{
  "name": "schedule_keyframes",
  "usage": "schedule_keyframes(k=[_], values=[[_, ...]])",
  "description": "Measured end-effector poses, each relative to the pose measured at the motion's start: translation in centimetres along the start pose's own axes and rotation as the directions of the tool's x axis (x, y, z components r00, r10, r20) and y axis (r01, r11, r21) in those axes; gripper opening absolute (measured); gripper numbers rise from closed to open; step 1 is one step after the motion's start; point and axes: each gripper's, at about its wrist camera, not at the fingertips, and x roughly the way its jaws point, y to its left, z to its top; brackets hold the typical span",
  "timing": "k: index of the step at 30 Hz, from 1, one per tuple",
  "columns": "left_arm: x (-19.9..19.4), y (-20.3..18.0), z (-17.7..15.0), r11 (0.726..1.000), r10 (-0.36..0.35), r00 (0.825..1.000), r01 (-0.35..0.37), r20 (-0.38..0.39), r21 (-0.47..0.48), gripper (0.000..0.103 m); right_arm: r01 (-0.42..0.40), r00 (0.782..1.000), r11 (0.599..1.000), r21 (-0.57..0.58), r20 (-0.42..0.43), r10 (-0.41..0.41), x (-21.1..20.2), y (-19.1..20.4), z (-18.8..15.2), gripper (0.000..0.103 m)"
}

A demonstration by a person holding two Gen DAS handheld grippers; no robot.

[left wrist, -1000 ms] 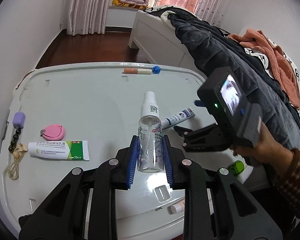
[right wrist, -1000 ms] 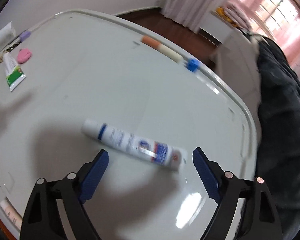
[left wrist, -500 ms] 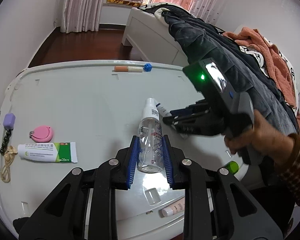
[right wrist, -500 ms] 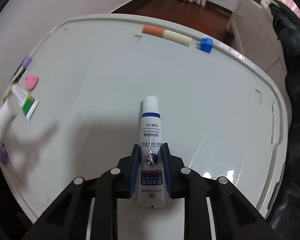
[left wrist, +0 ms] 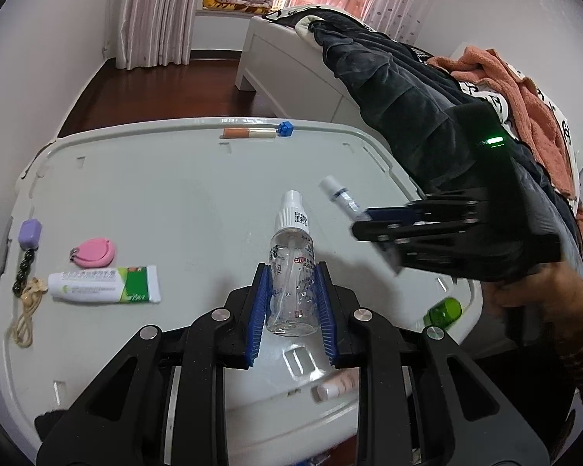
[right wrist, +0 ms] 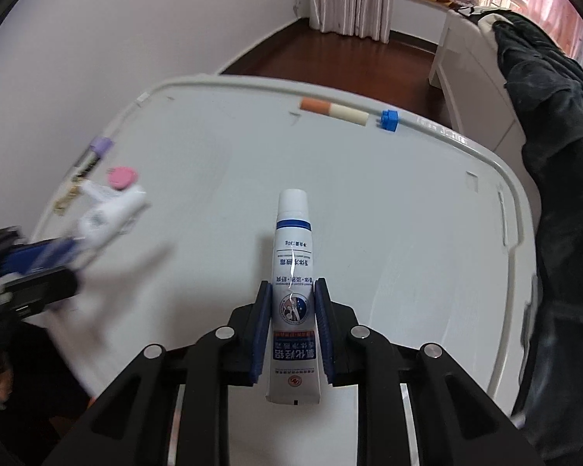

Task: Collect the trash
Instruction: 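Drop the spray bottle and ointment tube into the orange bin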

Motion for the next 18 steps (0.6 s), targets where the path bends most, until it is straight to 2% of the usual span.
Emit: schedule_keyframes(k=[3,7,10,12,15,16,17,18], values=[[-1.5,-0.6,-1.8,1.000,-0.015,1.000,0.015,-0.018,-0.001,0.024,-0.051,0.999,0.999,-0.001,0.019,0.051,-2.9,2.5,-2.7,0.022],[-3.4,-1.8,-7.0,0.998,-0.051,0.995,0.047,-0.081,-0.041,0.024,-0.161,0.987,0.987,-0.017,-0.019,0.160,-5.5,6.9,-8.9,0.022],[-4.1,-2.2,-11.3,0.993,-0.078,0.986,0.063,-0.146,-0.104,0.024,-0.233,0.969,0.972,0.007,-0.077,0.233,-5.3,9.6,-13.6,0.022],[-4.2,-2.4,-13.8,0.987,-0.097,0.976,0.069,-0.195,-0.146,0.024,-0.252,0.959,0.967,0.026,-0.129,0.253,-4.4,11.0,-16.6,0.022],[-4.1,-2.6,-15.3,0.989,-0.070,0.971,0.038,-0.228,-0.142,0.024,-0.258,0.944,0.964,0.067,-0.193,0.267,-2.7,11.9,-19.9,0.023],[-4.1,-2.6,-15.3,0.991,-0.050,0.972,0.020,-0.231,-0.131,0.028,-0.253,0.944,0.965,0.073,-0.202,0.263,-2.3,11.8,-20.4,0.026],[-4.3,-2.6,-15.5,0.992,-0.033,0.973,0.004,-0.229,-0.126,0.037,-0.243,0.943,0.967,0.075,-0.215,0.253,-2.0,12.3,-20.8,0.031],[-4.5,-2.5,-15.4,0.992,-0.017,0.974,-0.012,-0.224,-0.130,0.043,-0.233,0.943,0.969,0.078,-0.223,0.245,-1.9,12.3,-21.1,0.043]])
